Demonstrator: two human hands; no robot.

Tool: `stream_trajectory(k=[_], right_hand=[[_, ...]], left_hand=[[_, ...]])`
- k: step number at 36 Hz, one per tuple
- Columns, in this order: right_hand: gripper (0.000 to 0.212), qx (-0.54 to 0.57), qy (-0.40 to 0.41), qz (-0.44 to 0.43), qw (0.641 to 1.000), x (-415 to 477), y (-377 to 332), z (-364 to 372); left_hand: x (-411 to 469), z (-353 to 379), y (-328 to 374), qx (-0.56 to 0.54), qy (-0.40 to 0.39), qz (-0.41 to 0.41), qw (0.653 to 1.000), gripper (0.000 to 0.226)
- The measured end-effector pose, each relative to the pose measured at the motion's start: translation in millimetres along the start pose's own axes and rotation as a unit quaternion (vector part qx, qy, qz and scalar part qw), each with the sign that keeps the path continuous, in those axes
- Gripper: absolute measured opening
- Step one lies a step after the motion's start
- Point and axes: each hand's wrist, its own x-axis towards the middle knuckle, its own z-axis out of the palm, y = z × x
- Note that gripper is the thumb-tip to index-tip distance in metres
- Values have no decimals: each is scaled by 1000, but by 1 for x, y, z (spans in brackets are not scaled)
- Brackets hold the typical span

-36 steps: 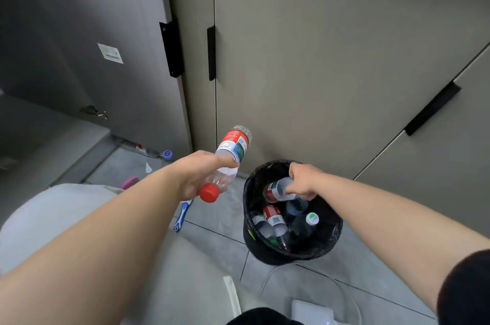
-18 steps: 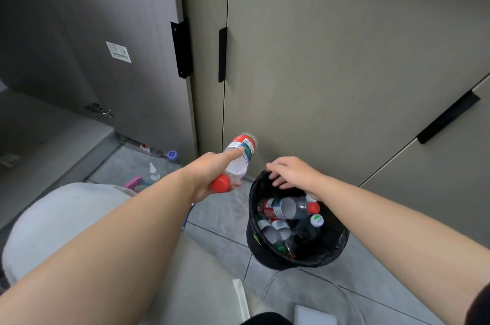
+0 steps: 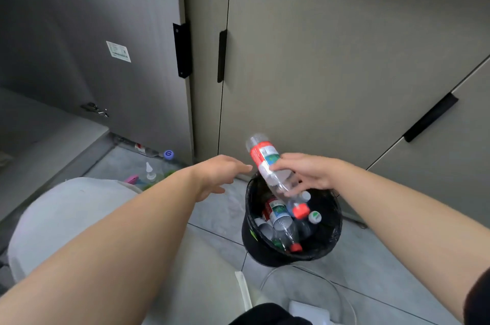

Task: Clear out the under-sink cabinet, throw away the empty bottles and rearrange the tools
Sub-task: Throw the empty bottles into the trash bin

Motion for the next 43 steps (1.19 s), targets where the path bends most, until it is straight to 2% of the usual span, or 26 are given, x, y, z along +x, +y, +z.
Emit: stream_trajectory(k=[4, 8, 14, 19, 22, 24, 27, 30, 35, 39, 43], right_hand=[[56, -207, 9, 149, 967, -5, 22, -15], [57, -312, 31, 203, 928, 7, 42, -4], [50, -343, 110, 135, 923, 29, 62, 31], [37, -429, 79, 111, 893, 35, 46, 42], [27, -429, 62, 85, 897, 34, 18, 41], [15, -401, 56, 44, 913, 36, -5, 41], [16, -343, 46, -65, 936, 39, -46, 52], [13, -298, 19, -156, 941, 48, -89, 77], [13, -310, -10, -230, 922, 96, -151, 138], [13, -348, -16, -250, 904, 156, -183, 198], [27, -415, -53, -218, 882, 226, -205, 253]], left_hand=[[7, -6, -7, 30, 92, 5, 995, 30], [7, -7, -9, 57, 129, 24, 990, 22], [4, -10, -15, 68, 146, 36, 986, 14], [2, -18, -17, 68, 163, 48, 983, 11], [-2, -31, -10, 70, 156, 53, 984, 9], [-6, -51, -3, 85, 152, 41, 984, 14], [-17, -96, 5, 119, 135, 19, 984, 20], [-30, -149, -5, 155, 158, 8, 975, 19], [-38, -228, -74, 133, 258, -12, 957, 16], [-32, -269, -154, 102, 341, -41, 933, 21], [-20, -284, -221, 89, 344, -61, 933, 12]])
